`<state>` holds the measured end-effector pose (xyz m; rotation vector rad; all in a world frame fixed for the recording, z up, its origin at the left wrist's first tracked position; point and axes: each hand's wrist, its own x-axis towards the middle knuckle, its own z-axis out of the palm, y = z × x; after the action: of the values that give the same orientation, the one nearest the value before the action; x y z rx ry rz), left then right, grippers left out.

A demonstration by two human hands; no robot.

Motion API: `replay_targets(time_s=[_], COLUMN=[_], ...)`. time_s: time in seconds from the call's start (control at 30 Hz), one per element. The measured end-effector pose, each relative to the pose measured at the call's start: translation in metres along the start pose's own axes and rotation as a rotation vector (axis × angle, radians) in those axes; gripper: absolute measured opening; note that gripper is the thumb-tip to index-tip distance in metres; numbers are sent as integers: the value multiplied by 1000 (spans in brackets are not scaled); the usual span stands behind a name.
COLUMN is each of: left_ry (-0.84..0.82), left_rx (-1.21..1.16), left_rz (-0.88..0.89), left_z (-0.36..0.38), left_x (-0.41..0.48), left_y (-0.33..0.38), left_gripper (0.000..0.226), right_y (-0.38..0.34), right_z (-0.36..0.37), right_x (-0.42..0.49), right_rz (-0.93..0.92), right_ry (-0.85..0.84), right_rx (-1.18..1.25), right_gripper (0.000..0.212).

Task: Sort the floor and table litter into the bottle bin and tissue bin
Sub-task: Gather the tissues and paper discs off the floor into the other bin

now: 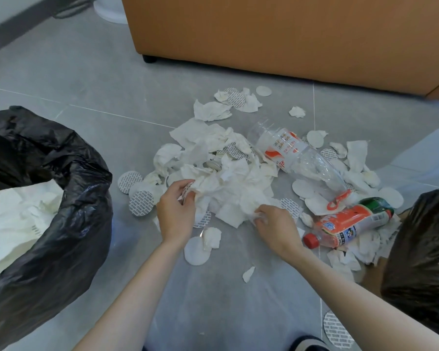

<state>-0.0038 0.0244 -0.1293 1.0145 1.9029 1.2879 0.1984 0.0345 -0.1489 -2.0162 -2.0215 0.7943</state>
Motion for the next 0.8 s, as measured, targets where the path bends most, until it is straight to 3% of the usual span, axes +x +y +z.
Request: replay_targets(time_s=[0.3, 0.8], left_ry=[-29, -79], left_rx=[-183, -291], left_rz=[-33, 37], left_z=[-1, -64], left_x=[-2, -17], left_y=[39, 170], left_gripper=[34, 16], right_y=[-37, -84], right_z=[-63, -170], right_x=[-24, -67], right_rz=[12, -81], right_ry=[201, 233], right_rx=[377, 431], right_gripper=[21, 11])
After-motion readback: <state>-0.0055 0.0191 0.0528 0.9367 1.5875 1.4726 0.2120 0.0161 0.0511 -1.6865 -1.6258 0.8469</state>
